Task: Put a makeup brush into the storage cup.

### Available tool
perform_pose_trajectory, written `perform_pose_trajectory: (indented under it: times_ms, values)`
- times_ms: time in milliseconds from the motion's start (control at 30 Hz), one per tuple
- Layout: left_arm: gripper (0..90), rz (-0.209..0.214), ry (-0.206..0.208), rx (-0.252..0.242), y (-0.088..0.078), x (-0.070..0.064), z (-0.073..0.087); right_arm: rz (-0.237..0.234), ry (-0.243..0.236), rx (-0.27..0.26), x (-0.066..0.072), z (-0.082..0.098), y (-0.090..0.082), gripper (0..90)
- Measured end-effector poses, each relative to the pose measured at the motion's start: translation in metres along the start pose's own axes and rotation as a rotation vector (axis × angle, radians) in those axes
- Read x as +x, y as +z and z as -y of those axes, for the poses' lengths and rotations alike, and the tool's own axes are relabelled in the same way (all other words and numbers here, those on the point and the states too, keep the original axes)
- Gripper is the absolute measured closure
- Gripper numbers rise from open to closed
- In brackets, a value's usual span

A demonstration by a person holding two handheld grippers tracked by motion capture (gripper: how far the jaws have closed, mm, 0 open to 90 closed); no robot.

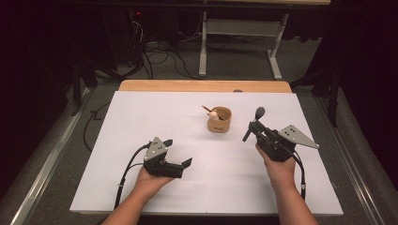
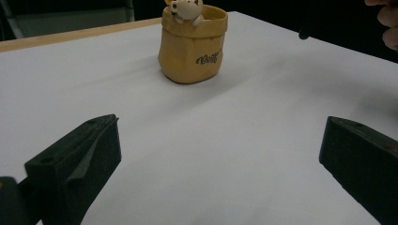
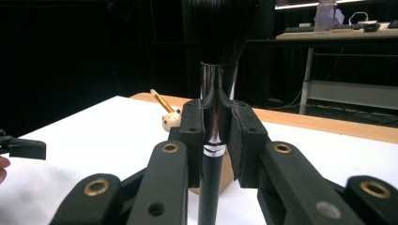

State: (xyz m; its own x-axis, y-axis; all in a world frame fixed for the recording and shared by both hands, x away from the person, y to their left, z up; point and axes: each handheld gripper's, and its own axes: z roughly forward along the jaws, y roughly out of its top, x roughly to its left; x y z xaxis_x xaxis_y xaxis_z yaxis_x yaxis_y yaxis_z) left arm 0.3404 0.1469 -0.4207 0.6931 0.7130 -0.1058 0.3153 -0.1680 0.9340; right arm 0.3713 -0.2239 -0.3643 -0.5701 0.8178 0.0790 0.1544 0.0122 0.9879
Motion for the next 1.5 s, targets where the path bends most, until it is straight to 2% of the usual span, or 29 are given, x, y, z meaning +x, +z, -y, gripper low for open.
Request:
perform_pose_trajectory:
  times_ms: [167, 300, 367, 500, 733, 1233, 1500]
  values:
    - [0.0, 0.002, -0.003, -0.001, 0.0, 0.001, 0.0, -0.007, 0.014, 0.014, 0.001, -0.004, 0.009, 79.5]
    - [0.0, 0.006, -0.002, -0.002, -0.001, 0.0, 0.0, -0.003, 0.007, 0.021, 0.001, -0.007, 0.018, 79.5]
    - [0.0, 0.009, 0.002, 0.004, 0.0, 0.0, 0.0, 0.0, 0.02, 0.026, 0.002, -0.008, 0.022, 79.5]
    - [0.0, 0.009, 0.004, 0.003, 0.0, 0.0, 0.0, 0.003, 0.012, 0.026, 0.002, -0.011, 0.03, 79.5]
    - [0.0, 0.008, -0.001, -0.006, -0.002, 0.0, 0.0, 0.01, 0.024, 0.024, 0.002, -0.018, 0.041, 79.5]
    - [0.1, 0.011, -0.004, -0.019, -0.004, 0.001, -0.001, 0.007, -0.011, 0.022, 0.007, -0.042, 0.065, 79.5]
    - [0.1, 0.014, -0.006, -0.024, -0.006, 0.002, -0.002, 0.011, -0.013, 0.034, 0.009, -0.045, 0.078, 79.5]
